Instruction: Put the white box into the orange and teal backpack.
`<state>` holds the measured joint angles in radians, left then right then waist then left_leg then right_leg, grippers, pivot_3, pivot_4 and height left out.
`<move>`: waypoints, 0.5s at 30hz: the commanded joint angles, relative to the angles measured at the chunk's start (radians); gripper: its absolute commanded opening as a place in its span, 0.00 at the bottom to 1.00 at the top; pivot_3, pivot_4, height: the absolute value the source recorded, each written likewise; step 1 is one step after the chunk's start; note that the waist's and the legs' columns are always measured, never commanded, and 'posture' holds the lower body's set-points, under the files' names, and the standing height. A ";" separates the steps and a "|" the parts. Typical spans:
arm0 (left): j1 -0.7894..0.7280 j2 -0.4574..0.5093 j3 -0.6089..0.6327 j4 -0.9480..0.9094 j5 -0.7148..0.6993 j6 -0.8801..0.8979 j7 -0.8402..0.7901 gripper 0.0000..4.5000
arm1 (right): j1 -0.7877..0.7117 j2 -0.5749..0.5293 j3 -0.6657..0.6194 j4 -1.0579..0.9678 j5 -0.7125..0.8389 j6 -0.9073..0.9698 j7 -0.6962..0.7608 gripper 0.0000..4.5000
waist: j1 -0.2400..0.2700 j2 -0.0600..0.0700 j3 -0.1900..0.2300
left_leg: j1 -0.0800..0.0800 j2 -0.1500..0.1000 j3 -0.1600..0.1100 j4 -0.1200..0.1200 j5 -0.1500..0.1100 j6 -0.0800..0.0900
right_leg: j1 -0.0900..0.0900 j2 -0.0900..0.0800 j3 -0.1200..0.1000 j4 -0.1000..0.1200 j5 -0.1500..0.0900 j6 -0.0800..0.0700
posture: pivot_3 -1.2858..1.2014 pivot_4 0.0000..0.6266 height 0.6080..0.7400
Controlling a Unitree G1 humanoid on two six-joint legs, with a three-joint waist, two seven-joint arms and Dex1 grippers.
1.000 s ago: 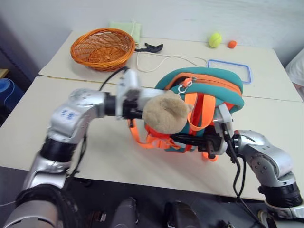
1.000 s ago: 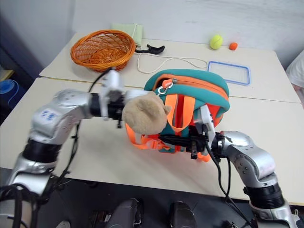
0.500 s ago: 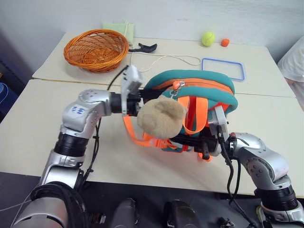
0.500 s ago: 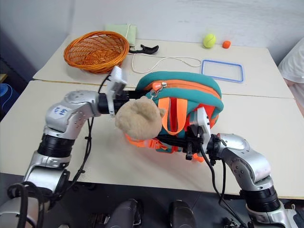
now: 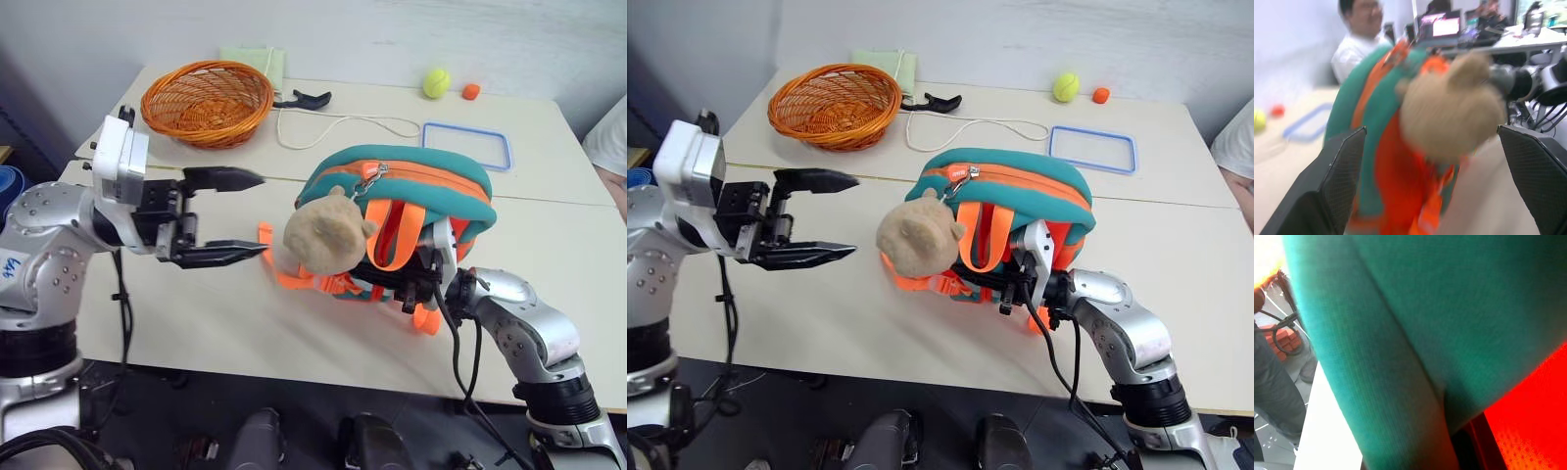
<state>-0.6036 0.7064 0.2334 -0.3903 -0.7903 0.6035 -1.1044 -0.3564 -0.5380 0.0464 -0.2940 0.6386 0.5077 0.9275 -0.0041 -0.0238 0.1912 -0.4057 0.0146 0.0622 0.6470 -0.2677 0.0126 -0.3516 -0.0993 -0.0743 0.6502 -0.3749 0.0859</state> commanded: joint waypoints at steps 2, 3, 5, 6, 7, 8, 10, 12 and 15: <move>0.040 -0.060 -0.101 -0.126 0.065 -0.069 0.092 1.00 | -0.032 -0.002 0.004 0.025 -0.016 -0.003 0.015 0.00 | -0.008 0.000 0.000 | 0.001 0.000 0.001 -0.001 0.000 -0.001 | 0.000 0.001 0.000 0.001 0.000 0.000 | 0.52 0.24 1.00; 0.043 -0.079 -0.130 -0.116 0.113 -0.112 0.106 1.00 | -0.037 -0.002 0.005 0.029 -0.019 -0.004 0.019 0.00 | -0.008 0.000 0.000 | 0.001 0.001 0.001 -0.001 0.001 -0.001 | 0.000 0.002 0.000 0.002 0.000 0.000 | 0.52 0.24 1.00; 0.042 -0.103 -0.165 -0.094 0.163 -0.163 0.118 1.00 | -0.044 0.002 0.007 0.033 -0.022 -0.004 0.023 0.00 | -0.006 0.000 0.000 | 0.001 0.001 0.001 0.000 0.001 -0.002 | 0.000 0.002 0.000 0.002 0.000 0.000 | 0.52 0.24 1.00; 0.045 -0.104 -0.182 -0.087 0.180 -0.183 0.106 1.00 | -0.046 0.004 0.009 0.032 -0.022 -0.002 0.023 0.00 | -0.006 0.000 0.000 | 0.001 0.001 0.001 0.000 0.001 -0.002 | 0.000 0.003 0.000 0.002 0.000 0.000 | 0.52 0.24 1.00; 0.049 -0.098 -0.196 -0.081 0.192 -0.199 0.089 1.00 | -0.046 0.006 0.010 0.030 -0.021 -0.001 0.022 0.00 | -0.006 0.000 0.000 | 0.001 0.001 0.001 0.000 0.001 -0.002 | 0.000 0.003 0.000 0.002 0.000 0.000 | 0.52 0.24 1.00; 0.052 -0.093 -0.205 -0.075 0.202 -0.214 0.077 1.00 | -0.047 0.008 0.011 0.028 -0.021 0.000 0.021 0.00 | -0.006 0.000 0.000 | 0.001 0.001 0.001 0.000 0.001 -0.002 | 0.000 0.002 0.000 0.002 0.000 0.000 | 0.52 0.24 1.00; 0.055 -0.090 -0.208 -0.052 0.217 -0.242 0.071 0.91 | -0.047 0.011 0.010 0.023 -0.019 0.001 0.020 0.00 | -0.006 0.000 0.000 | 0.001 0.001 0.001 0.000 0.001 -0.002 | 0.000 0.002 0.000 0.002 0.000 0.000 | 0.52 0.24 1.00; 0.053 -0.084 -0.209 -0.025 0.241 -0.276 0.063 0.80 | -0.044 0.015 0.008 0.020 -0.019 -0.002 0.018 0.00 | -0.005 0.000 0.000 | 0.001 0.001 0.001 0.000 0.001 -0.002 | 0.000 0.002 0.000 0.001 0.000 0.000 | 0.52 0.24 1.00; 0.049 -0.073 -0.219 0.020 0.301 -0.350 0.050 0.59 | -0.041 0.023 0.002 0.015 -0.018 -0.008 0.012 0.00 | -0.005 0.000 0.000 | 0.001 0.001 0.001 0.000 0.001 -0.002 | 0.000 0.002 0.000 0.001 0.000 0.000 | 0.52 0.24 1.00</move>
<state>-0.5506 0.6209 0.0174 -0.3767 -0.5205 0.2913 -1.0477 -0.3897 -0.5213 0.0581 -0.2555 0.6142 0.5077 0.9441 -0.0089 -0.0234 0.1910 -0.4045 0.0158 0.0636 0.6467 -0.2667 0.0109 -0.3521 -0.0969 -0.0741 0.6514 -0.3750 0.0858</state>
